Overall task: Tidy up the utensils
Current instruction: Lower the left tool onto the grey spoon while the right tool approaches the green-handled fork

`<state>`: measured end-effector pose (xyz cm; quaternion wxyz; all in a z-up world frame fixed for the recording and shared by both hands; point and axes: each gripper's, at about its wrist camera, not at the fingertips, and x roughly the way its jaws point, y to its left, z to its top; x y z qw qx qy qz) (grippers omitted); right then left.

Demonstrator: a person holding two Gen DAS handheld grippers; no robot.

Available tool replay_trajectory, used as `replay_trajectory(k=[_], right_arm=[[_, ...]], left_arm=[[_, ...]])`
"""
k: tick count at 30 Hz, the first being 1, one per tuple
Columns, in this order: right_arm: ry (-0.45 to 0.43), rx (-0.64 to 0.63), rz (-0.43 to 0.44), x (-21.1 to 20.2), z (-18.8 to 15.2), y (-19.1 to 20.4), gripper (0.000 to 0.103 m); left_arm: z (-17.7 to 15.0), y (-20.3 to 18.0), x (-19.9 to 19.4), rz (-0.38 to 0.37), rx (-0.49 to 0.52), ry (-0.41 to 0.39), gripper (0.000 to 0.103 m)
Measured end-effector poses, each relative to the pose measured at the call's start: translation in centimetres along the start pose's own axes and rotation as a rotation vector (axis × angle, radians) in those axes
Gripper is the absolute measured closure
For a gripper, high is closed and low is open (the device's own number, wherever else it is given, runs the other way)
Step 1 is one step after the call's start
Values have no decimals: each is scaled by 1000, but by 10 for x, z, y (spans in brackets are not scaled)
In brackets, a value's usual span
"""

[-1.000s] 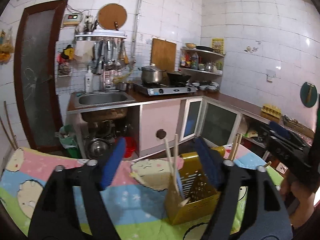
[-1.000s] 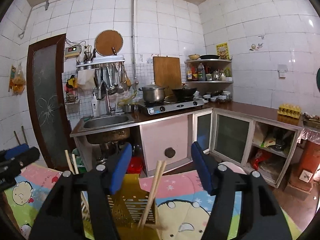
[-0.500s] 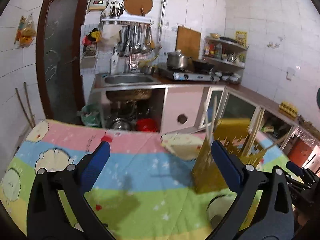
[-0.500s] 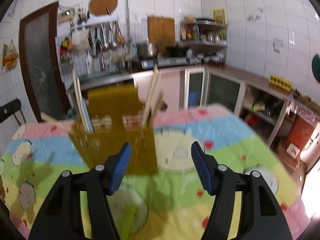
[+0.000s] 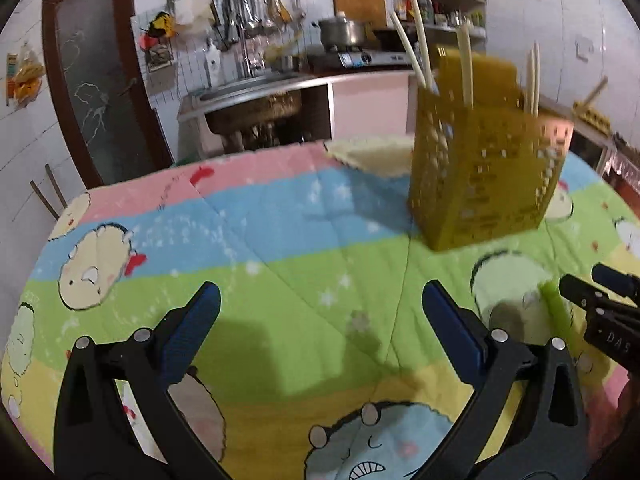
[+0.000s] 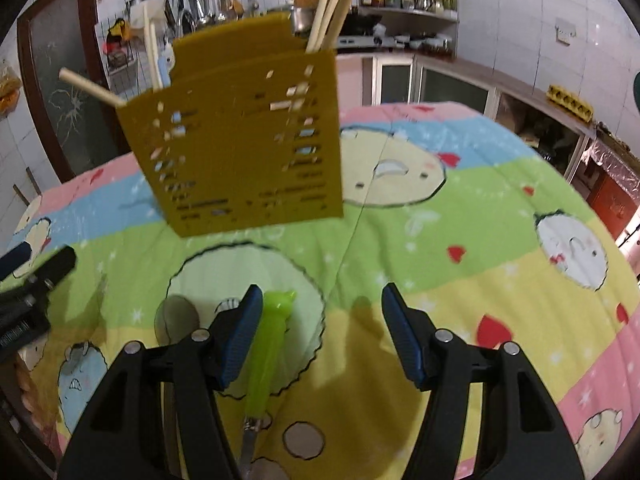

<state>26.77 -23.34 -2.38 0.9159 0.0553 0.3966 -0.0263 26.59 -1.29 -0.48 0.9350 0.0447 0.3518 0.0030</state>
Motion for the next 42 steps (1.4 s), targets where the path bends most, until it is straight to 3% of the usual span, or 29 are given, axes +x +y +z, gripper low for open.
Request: replay_trajectory(k=[2, 4, 7, 9, 10, 16, 24, 30, 33, 39, 41, 42], right_arm=[[33, 0, 3, 7, -2, 5, 44], [59, -4, -5, 13, -4, 9, 56], [70, -19, -17, 19, -6, 16, 63], [70, -31, -9, 20, -4, 18, 72], [72, -34, -1, 21, -4, 19, 82], [55, -39, 10, 15, -1, 8, 83], [45, -1, -25, 8, 1, -38, 83], [53, 22, -1, 11, 0, -55, 83], [55, 27, 4, 12, -1, -56, 83], [70, 38, 10, 18, 2, -60, 83], [77, 42, 11, 19, 3, -61, 83], [83, 44, 11, 20, 4, -61, 83]], left_arm=[[-3, 0, 3, -4, -8, 11, 5], [-4, 0, 4, -11, -24, 23, 5], [-5, 0, 3, -26, -46, 36, 5], [-5, -2, 3, -42, -58, 47, 5], [-5, -3, 3, -53, -66, 56, 5], [-7, -24, 2, -109, -64, 90, 6], [-12, -68, 4, -168, -38, 134, 6], [-16, -96, 15, -208, -46, 207, 19], [-18, -108, 18, -178, -18, 210, 19], [-14, -115, 25, -163, 2, 228, 41], [-12, -117, 24, -171, 7, 229, 56], [-12, -119, 24, -172, 11, 231, 57]])
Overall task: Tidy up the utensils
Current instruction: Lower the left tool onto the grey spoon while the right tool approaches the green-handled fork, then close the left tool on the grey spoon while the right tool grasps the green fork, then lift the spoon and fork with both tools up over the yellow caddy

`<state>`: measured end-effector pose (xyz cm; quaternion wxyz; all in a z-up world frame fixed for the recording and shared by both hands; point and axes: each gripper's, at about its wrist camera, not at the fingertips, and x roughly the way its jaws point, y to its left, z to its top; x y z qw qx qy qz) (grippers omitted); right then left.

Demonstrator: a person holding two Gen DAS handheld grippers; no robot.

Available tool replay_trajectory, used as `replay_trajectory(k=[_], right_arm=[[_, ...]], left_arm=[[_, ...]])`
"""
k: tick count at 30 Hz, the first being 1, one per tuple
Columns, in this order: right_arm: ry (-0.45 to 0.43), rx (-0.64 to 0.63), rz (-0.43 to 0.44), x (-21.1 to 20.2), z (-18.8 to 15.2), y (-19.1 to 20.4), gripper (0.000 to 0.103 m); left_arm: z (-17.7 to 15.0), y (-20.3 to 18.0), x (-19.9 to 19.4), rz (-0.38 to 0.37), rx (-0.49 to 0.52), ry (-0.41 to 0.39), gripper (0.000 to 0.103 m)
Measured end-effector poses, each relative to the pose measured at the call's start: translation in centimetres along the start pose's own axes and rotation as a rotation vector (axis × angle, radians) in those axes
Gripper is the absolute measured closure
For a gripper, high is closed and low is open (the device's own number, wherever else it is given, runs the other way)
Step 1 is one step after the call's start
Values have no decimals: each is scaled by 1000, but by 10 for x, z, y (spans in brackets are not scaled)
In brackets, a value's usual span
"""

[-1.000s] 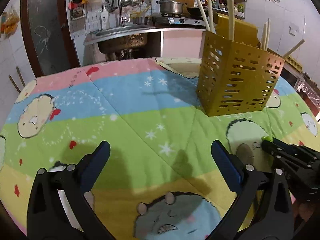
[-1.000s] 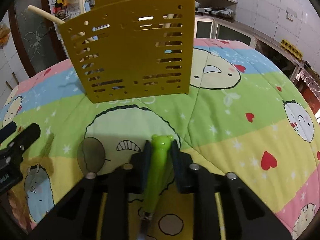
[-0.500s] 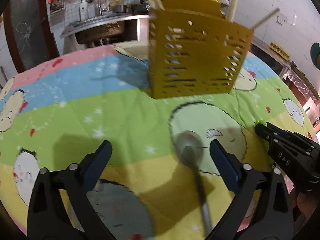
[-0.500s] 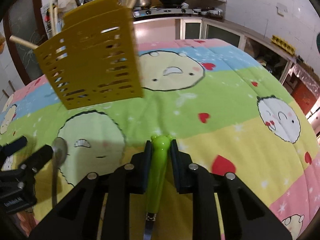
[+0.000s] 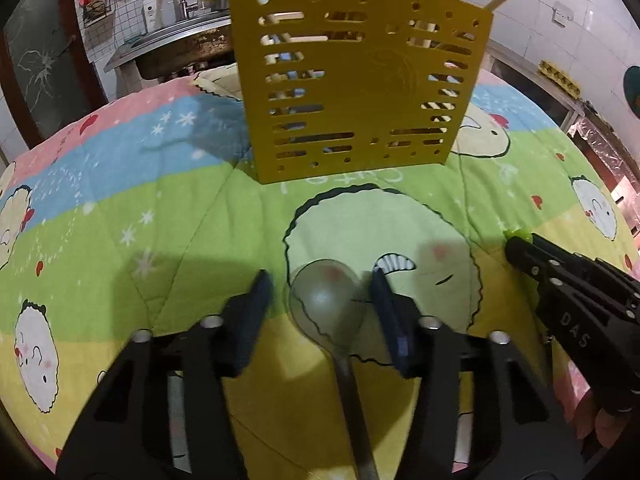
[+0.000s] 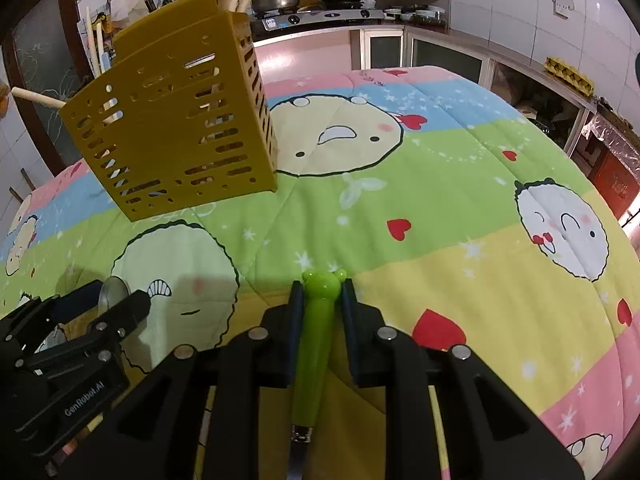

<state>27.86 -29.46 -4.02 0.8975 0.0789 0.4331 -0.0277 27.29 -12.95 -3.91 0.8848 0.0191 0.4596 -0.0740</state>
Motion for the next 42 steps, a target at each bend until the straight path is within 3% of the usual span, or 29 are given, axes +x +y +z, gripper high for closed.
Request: replay_trajectory(k=[3, 16, 25, 36, 42], right_arm=[[15, -4, -7, 2, 3, 1, 83], [-44, -8, 4, -10, 2, 5, 84], [-204, -18, 29, -48, 15, 17, 84], [-476, -67, 26, -103, 25, 39, 84], [-557, -97, 38, -112, 29, 48, 84]], left_arm=[[2, -5, 1, -2, 22, 9, 69], [6, 0, -11, -25, 25, -39, 69], [18, 24, -50, -11, 0, -185, 69], [21, 48, -99, 21, -5, -414, 69], [25, 53, -113, 28, 5, -496, 69]])
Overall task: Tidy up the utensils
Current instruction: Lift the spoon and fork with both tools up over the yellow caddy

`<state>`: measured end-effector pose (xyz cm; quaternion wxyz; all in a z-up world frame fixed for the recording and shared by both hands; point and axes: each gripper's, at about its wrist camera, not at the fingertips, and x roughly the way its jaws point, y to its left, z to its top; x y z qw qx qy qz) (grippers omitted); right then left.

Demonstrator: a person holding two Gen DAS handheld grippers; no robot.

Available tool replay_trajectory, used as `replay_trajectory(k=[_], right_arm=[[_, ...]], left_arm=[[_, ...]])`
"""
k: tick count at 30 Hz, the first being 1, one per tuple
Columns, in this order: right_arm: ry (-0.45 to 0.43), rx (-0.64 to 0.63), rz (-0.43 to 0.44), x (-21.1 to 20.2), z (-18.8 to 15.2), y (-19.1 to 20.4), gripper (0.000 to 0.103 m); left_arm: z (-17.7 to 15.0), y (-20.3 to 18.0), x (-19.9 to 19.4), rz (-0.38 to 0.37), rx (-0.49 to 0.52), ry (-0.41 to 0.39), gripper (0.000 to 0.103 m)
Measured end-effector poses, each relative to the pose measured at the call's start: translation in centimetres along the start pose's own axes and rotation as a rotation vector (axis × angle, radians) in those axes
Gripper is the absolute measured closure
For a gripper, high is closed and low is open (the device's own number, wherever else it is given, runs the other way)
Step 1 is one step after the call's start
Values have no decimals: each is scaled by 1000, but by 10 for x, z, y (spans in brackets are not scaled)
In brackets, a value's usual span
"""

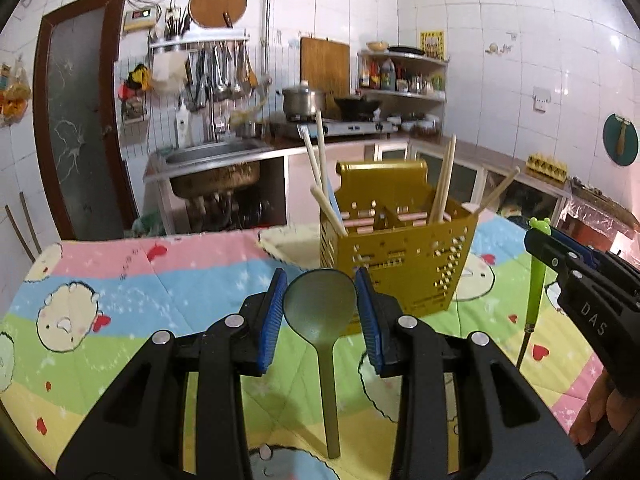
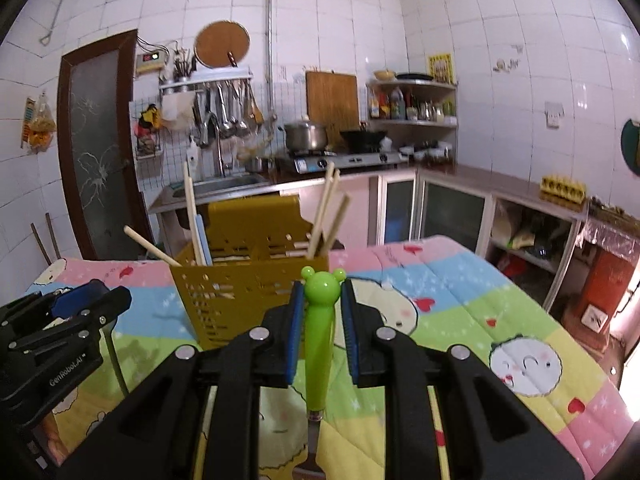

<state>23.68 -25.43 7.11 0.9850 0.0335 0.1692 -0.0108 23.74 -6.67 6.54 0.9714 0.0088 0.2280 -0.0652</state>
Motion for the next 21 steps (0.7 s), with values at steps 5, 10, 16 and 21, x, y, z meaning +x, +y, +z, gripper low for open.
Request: replay_trajectory(k=[5, 10, 16, 21], right_arm=[[-40, 2, 15, 1, 5, -1, 84], [-78, -15, 27, 1, 10, 1, 84], [-68, -21, 41, 9, 9, -1, 84], [-66, -10, 49, 9, 8, -6, 84]], left_arm=[[8, 2, 0, -9, -8, -38, 69], [11, 3, 1, -13, -13, -61, 69], [12, -1, 6, -26, -5, -67, 69], [15, 0, 6, -48, -18, -68, 69]])
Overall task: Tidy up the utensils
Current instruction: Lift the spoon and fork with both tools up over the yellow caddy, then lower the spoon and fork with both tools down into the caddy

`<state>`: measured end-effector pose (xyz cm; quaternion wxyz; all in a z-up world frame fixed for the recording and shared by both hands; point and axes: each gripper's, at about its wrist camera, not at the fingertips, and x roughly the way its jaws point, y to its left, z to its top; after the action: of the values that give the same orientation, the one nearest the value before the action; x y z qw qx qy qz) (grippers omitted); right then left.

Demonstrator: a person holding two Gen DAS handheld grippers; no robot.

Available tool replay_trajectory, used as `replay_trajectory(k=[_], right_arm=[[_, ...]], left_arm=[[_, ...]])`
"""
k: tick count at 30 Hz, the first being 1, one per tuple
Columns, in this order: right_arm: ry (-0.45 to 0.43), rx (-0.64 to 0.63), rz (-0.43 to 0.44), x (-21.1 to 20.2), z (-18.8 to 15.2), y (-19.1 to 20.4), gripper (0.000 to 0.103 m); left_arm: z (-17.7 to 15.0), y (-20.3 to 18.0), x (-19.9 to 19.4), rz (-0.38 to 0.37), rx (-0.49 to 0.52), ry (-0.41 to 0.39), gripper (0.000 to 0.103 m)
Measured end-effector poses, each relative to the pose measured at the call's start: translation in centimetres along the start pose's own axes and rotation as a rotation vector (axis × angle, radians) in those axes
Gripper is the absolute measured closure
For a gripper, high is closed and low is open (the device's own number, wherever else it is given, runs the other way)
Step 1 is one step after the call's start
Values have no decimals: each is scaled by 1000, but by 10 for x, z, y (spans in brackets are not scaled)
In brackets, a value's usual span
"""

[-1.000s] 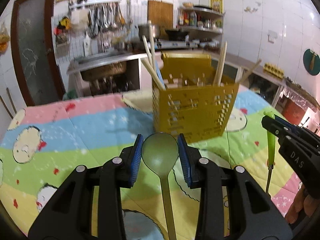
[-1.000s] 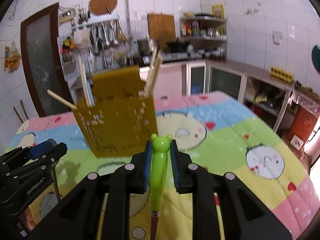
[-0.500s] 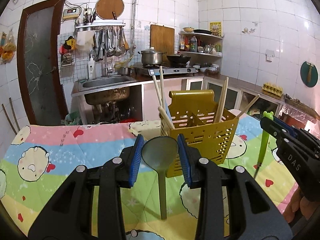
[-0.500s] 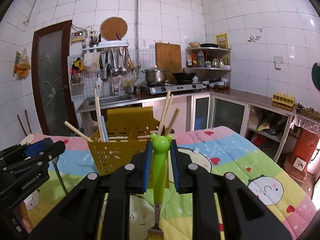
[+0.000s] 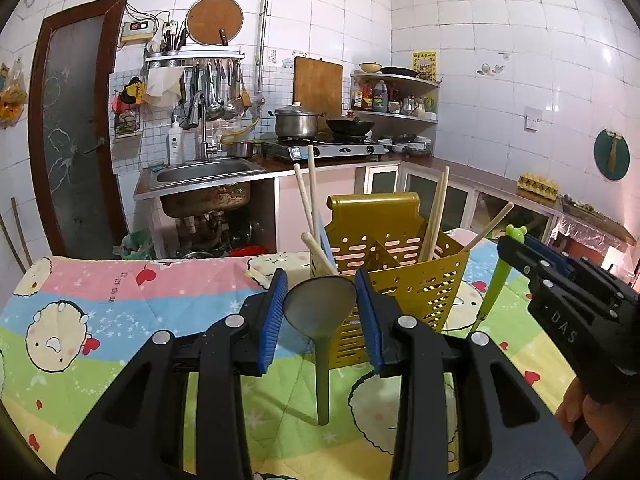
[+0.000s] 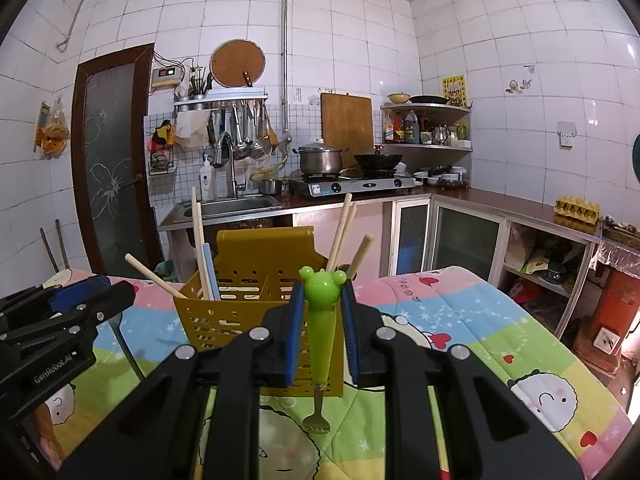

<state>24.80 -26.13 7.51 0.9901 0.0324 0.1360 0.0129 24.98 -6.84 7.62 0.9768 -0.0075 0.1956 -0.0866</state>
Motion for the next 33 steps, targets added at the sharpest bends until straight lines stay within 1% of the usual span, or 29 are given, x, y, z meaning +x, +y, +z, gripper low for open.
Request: replay_trajectory(k=[6, 11, 14, 16, 18, 21, 24, 27, 29, 33], right_arm=[[-35, 19, 24, -12, 14, -5, 84], [-78, 21, 51, -27, 33, -3, 84], [-99, 21, 71, -35, 53, -2, 84], [-115, 24, 88, -39, 70, -2, 84], [-146, 13, 90, -44, 84, 1, 84], [-179, -2, 90, -45, 106, 6, 84], [-185, -3, 90, -35, 124, 9, 84], [-174, 4, 93, -19, 133, 9, 84], [-161, 7, 92, -8, 133, 10, 84], [-127, 16, 90, 16, 127, 8, 84]], left_arm=[[11, 0, -10, -19, -17, -22, 69], [32, 3, -22, -54, -51, -44, 69], [52, 3, -30, -76, -64, -70, 69], [67, 1, -34, -76, -55, -96, 69], [87, 2, -40, -75, -60, -135, 69], [108, 4, -43, -76, -70, -171, 69], [127, 3, -36, -63, -69, -201, 69], [135, 2, -17, -62, -82, -195, 69], [134, 0, -5, -60, -84, -186, 69], [125, -3, 28, -49, -74, -136, 69]])
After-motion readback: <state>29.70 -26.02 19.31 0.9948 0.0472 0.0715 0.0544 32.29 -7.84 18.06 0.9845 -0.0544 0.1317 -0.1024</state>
